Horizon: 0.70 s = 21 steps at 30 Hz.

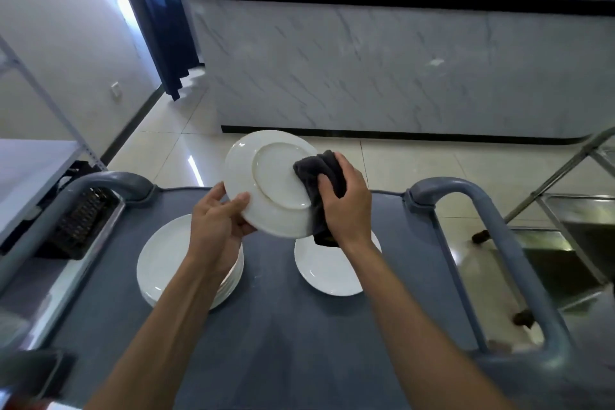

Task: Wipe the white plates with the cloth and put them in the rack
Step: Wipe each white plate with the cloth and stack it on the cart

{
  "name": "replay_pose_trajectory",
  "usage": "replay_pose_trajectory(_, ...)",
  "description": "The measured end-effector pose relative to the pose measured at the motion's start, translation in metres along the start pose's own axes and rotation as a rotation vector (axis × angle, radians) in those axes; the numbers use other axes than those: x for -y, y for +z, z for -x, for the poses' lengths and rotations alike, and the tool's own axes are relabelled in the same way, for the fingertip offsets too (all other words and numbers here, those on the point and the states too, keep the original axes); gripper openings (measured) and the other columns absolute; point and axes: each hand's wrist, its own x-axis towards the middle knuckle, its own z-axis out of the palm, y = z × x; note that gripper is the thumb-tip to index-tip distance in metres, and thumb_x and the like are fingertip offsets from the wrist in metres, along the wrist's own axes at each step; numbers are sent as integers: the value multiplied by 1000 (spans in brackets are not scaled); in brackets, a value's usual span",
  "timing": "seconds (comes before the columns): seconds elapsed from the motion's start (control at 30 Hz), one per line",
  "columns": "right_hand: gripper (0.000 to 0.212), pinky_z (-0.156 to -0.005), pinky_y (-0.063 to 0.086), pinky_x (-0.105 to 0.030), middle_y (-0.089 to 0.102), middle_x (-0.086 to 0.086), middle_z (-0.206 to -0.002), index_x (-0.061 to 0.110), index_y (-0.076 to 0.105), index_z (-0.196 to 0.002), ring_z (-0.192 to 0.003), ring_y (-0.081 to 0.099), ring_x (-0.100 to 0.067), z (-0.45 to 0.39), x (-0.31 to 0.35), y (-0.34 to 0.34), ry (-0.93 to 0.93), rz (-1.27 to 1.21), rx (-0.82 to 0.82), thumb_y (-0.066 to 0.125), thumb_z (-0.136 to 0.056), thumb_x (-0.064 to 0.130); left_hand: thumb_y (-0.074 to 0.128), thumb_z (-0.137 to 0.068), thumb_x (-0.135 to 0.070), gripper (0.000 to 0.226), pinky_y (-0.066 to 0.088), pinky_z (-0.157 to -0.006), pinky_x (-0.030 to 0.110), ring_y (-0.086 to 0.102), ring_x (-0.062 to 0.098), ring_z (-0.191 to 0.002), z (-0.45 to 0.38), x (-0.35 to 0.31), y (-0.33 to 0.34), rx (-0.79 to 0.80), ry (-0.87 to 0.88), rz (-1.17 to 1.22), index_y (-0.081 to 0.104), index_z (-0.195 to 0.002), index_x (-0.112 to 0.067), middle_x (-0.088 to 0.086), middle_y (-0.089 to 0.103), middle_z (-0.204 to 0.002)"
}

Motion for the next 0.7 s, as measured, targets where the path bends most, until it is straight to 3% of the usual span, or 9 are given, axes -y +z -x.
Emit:
replay_pose_trajectory(0.13,50,-111,39,-34,54,3,-143,24,52,-145,-129,48,-16,12,5,16,-115,101,-26,55,-95,31,54,-95,4,31,61,-64,37,70,22,-81,-2,1,7,-44,30,16,62,-122,-7,7,75,-96)
replay_pose_trajectory(0.3,49,-106,42,-41,52,3,-143,28,51,-145,-127,48,-19,32,12,30,-207,199,-40,50,-97,36,53,-96,4,30,62,-77,44,69,27,-87,-3,7,13,-84,25,30,63,-120,-10,10,74,-98)
replay_pose_trajectory(0.43,49,-102,41,-39,50,0,-146,26,49,-146,-130,47,-22,46,11,37,-287,261,-58,52,-99,36,51,-98,0,33,61,-72,41,71,30,-92,-5,10,12,-101,2,41,60,-129,-7,17,72,-109)
replay_pose_trajectory(0.57,49,-107,34,-34,45,-3,-151,25,45,-150,-135,43,-22,61,2,34,-405,305,-8,52,-103,31,49,-101,-5,33,61,-67,37,69,29,-86,-5,12,11,-112,-19,26,59,-132,-11,15,73,-101)
replay_pose_trajectory(0.7,46,-108,28,-28,44,-1,-152,25,45,-150,-137,40,-19,58,-5,29,-328,294,-45,47,-104,31,50,-101,-4,36,62,-69,40,71,29,-86,-5,15,7,-97,-48,38,57,-136,-8,18,72,-108)
